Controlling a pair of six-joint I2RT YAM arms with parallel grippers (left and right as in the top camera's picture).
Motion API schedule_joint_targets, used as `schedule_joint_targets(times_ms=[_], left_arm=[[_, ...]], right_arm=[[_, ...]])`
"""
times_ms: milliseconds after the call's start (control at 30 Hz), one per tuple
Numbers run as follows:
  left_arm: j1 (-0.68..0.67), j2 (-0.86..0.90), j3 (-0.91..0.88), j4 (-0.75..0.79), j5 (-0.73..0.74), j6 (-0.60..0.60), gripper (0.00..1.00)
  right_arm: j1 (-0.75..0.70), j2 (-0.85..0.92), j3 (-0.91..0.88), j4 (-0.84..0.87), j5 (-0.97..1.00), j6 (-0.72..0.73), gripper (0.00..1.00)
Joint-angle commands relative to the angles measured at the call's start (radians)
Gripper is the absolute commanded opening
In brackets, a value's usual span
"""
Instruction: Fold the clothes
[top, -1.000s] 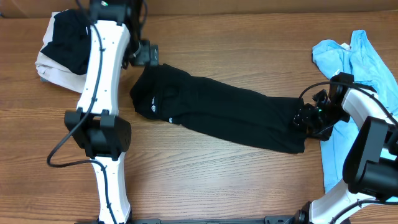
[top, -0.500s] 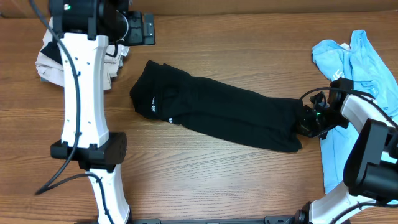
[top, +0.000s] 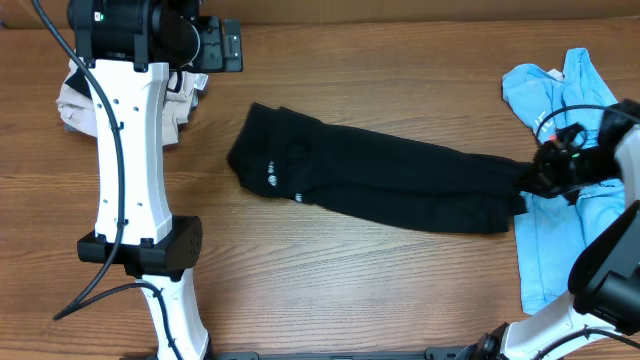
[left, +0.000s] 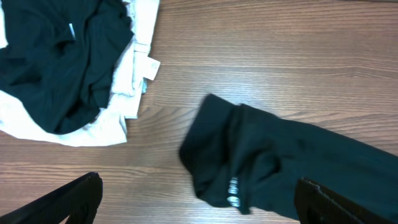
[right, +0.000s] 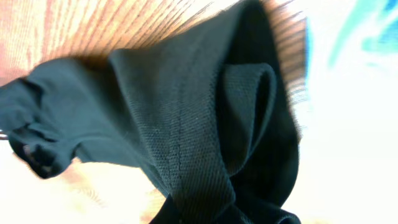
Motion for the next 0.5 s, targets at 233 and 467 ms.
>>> schedule_joint_targets(times_ms=[233, 467], left_arm=[[0.000, -0.021, 0.019, -0.002, -0.029, 0.020, 1.00], [0.000, -0.021, 0.002, -0.002, -0.029, 0.019, 1.00]], right_arm=[[0.110, -0.031, 0.094, -0.068, -0.025, -0.062, 0.04], [0.351, -0.031, 0.094, 0.070, -0.068, 0.059, 0.04]])
